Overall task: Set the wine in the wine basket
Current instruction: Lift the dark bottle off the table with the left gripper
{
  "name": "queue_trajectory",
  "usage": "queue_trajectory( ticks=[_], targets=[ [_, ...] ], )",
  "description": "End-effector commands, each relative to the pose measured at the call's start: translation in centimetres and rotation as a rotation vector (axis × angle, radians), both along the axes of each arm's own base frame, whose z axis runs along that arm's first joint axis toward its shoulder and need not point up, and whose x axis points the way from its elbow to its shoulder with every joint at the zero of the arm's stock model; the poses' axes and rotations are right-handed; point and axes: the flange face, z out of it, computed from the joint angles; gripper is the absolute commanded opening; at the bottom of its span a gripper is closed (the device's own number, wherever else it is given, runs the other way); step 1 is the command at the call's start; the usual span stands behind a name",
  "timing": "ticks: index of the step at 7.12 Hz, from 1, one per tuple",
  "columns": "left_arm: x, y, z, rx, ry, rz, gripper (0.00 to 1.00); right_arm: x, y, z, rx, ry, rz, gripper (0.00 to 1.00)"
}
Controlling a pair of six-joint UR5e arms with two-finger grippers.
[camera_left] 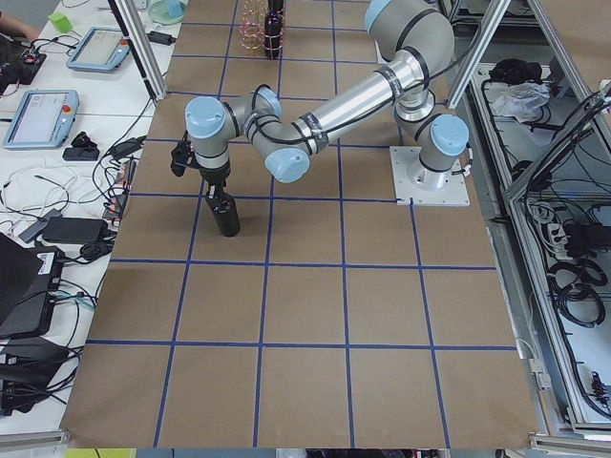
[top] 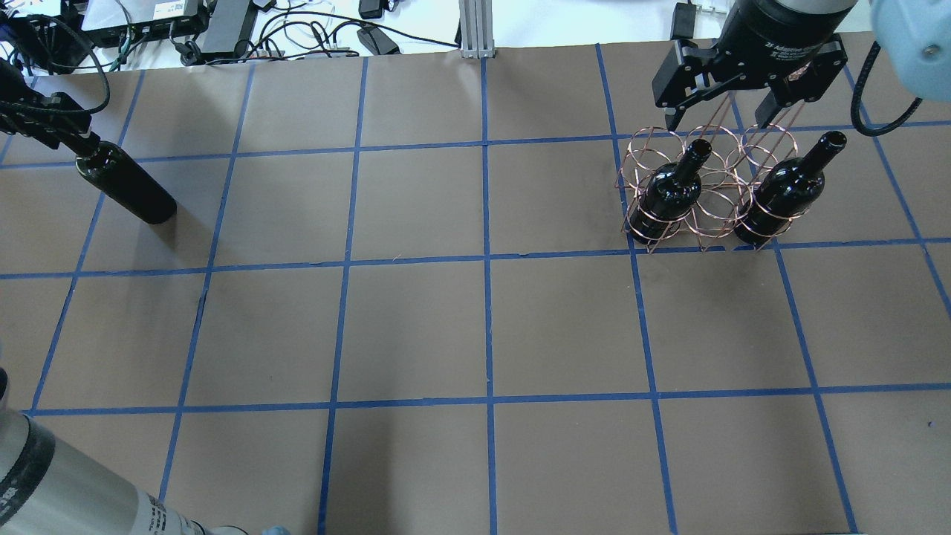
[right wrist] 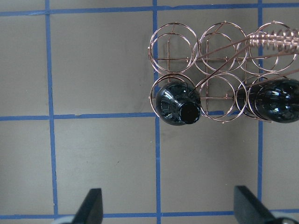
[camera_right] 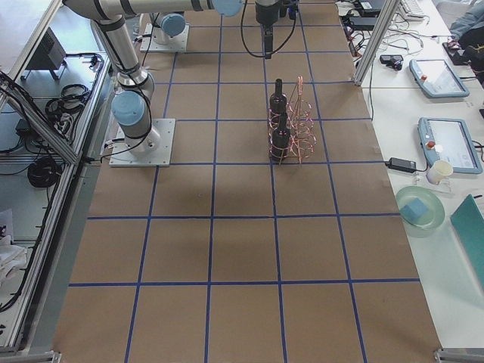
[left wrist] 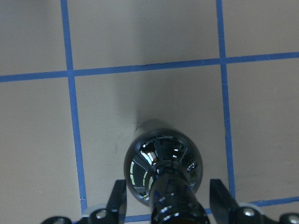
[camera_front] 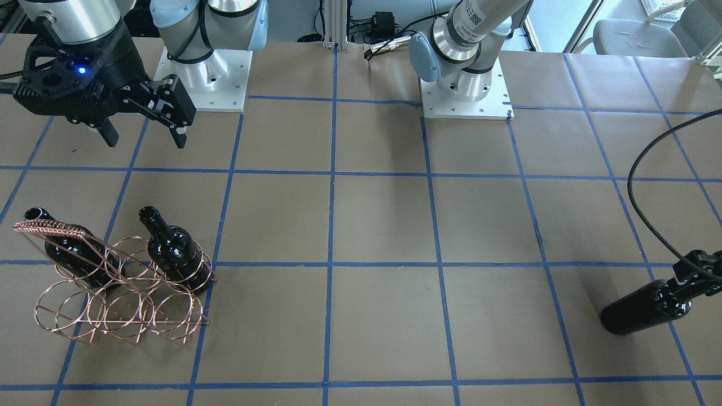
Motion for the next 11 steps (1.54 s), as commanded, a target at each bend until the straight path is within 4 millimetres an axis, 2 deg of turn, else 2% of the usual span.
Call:
queue_trajectory(
  ticks=[1,2,3,6,7,10,11],
  targets=[
    [0.0,0.0,0.1,-0.003,-0.003,-0.002,0.4,0.0,-0.1,-0.2,0.003,-0.002,-0.001,1.0],
    [0.1,-0.1,0.1,-0.005,-0.006,-0.003,0.15,0.0,-0.1,-0.2,0.003,-0.002,0.0,1.0],
    [0.1,-0.1,0.1,-0.007,-0.005,-0.003,0.0,0.0,-0.1,-0.2,0.003,0.0,0.0,1.0],
    [0.0,-0.1,0.1,-0.008,-0.006,-0.025,0.0,0.0,-0.1,-0.2,0.003,0.0,0.0,1.0],
    [0.0,0.1,0.8,-0.015,-0.013,-0.022,0.0,0.0,-0.1,-0.2,0.003,0.0,0.0,1.0],
    [-3.5,0.1,3.7,-0.045,-0.032,-0.051,0.0,0.0,-0.1,-0.2,0.003,0.0,0.0,1.0],
    [-7.4,-0.3,5.1,-0.051,-0.037,-0.02,0.0,0.0,-0.1,-0.2,0.003,0.0,0.0,1.0]
  ],
)
